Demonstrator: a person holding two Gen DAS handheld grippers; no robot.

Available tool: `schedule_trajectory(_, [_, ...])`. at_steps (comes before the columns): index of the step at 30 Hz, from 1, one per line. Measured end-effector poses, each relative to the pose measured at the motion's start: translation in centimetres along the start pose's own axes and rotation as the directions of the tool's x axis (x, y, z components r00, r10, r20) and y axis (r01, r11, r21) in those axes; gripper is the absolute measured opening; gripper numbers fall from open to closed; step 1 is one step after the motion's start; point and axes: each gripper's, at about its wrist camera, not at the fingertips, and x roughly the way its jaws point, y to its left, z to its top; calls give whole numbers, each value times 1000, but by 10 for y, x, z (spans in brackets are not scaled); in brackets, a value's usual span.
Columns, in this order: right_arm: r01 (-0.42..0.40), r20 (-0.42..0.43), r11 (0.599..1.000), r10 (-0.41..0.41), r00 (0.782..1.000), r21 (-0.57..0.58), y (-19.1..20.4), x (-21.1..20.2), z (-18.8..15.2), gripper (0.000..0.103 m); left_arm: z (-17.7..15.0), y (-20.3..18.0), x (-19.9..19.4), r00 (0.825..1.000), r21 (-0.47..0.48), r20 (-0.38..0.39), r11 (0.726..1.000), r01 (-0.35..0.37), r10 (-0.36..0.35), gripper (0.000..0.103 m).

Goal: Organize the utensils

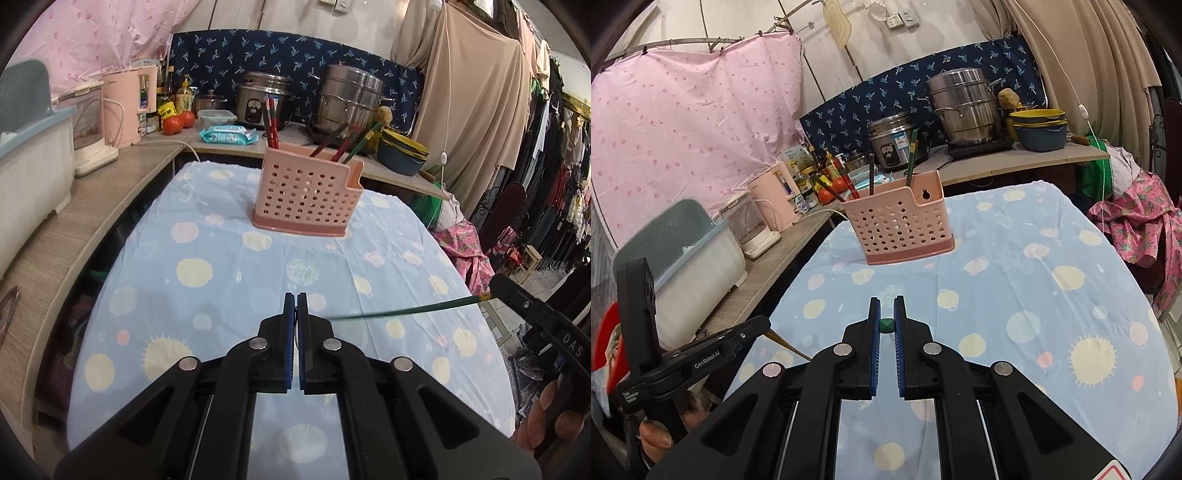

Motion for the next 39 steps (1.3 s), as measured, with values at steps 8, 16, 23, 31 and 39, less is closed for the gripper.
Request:
schedule_trajectory(8, [4, 79, 1000, -3, 997, -11, -6, 4, 46, 7, 46, -5, 3, 999, 39, 52, 999, -9, 7, 1])
schedule_trajectory(16, [11, 146, 1000, -9, 989, -16, -14, 21, 95, 7, 101, -7, 19, 993, 55, 117, 998, -24, 18, 1])
schedule_trajectory(23, [4, 239, 1000, -3, 971, -5, -20, 39, 157, 7, 154, -6, 38, 984, 65, 175, 997, -49, 37, 1])
schedule_trajectory(31, [-13, 342, 1000, 10, 940, 8, -12, 73, 228, 7, 215, -9, 57, 964, 62, 262, 996, -62, 44, 1])
schedule_trajectory(39, [-33, 301, 999, 27, 953, 12, -9, 111, 232, 7, 205, 18, 76, 974, 31, 221, 998, -63, 55, 2])
